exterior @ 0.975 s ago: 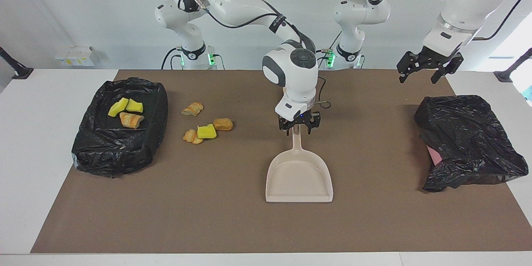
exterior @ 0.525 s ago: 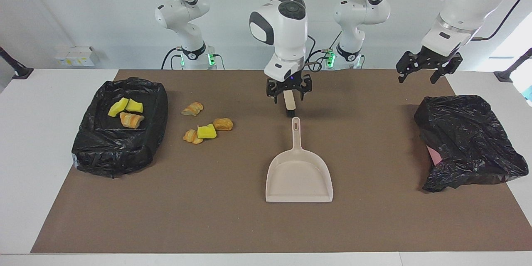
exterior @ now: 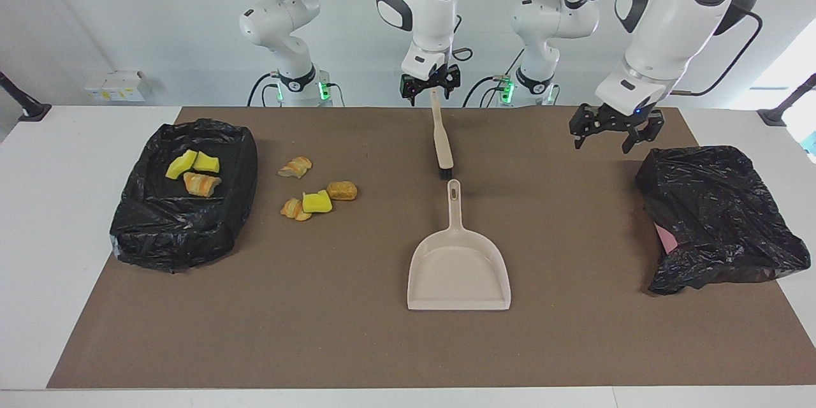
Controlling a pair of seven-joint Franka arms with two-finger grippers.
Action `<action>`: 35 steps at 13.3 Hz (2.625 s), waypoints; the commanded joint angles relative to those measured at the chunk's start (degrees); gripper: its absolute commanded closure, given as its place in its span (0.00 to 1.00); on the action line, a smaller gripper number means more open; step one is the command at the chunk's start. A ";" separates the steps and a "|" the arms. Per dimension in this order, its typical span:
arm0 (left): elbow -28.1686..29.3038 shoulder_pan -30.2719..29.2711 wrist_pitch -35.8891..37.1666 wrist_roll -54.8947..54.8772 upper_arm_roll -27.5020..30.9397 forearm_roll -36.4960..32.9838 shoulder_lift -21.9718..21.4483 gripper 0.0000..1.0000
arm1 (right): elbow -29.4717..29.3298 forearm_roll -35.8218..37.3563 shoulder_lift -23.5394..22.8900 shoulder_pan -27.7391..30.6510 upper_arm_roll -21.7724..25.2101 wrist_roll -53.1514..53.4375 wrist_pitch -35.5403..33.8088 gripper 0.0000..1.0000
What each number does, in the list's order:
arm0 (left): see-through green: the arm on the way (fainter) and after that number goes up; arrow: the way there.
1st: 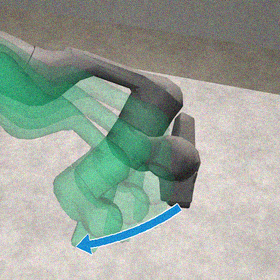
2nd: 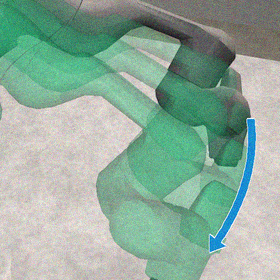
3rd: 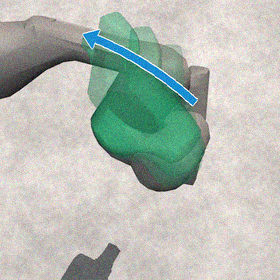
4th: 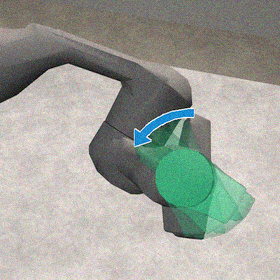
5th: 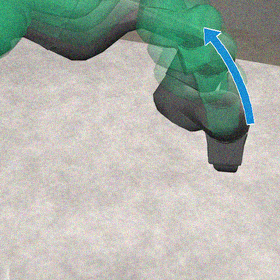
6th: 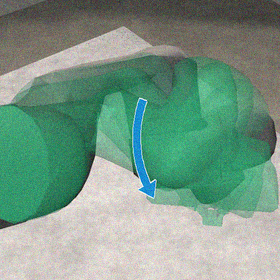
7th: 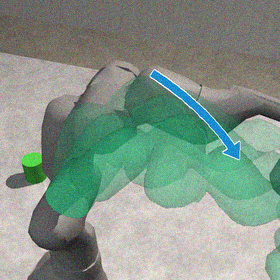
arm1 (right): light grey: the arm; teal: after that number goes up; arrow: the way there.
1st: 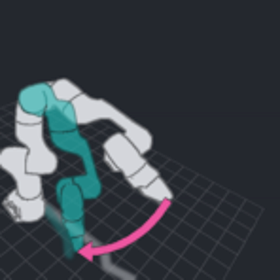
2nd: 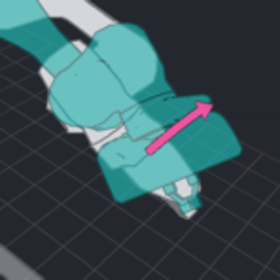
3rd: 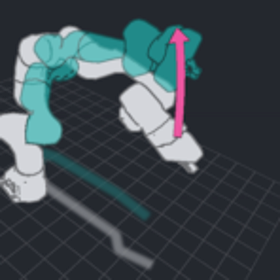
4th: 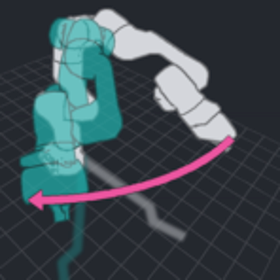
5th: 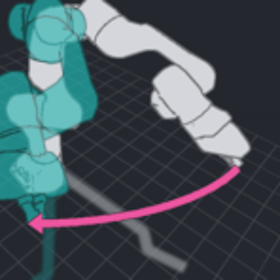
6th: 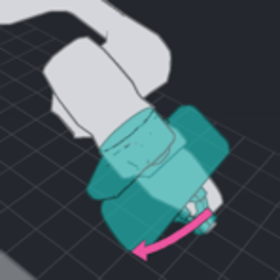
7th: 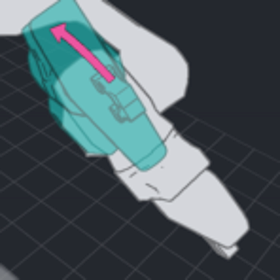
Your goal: Sweep and dump trash in bin
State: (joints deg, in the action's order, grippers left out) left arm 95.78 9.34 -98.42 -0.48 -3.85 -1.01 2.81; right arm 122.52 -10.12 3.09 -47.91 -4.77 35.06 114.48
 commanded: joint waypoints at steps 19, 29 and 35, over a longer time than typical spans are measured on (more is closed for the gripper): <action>0.19 20.98 -21.54 29.75 0.86 0.66 19.95 0.00 | 2.72 -3.51 -5.83 -3.77 0.63 4.93 6.39 1.00; 0.55 18.18 -19.36 23.54 1.21 0.31 19.60 1.00 | 3.77 14.39 4.56 19.68 0.55 -1.74 -6.11 1.00; 0.11 10.98 -11.63 -4.03 1.56 0.22 13.89 1.00 | 5.18 25.93 3.42 32.68 0.37 -20.95 -5.32 1.00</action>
State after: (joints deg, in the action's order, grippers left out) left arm 95.31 21.85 -112.82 3.10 -2.13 -0.67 19.23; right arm 126.65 13.49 6.26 -19.84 -3.64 20.96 108.60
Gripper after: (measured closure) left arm 0.687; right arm 0.736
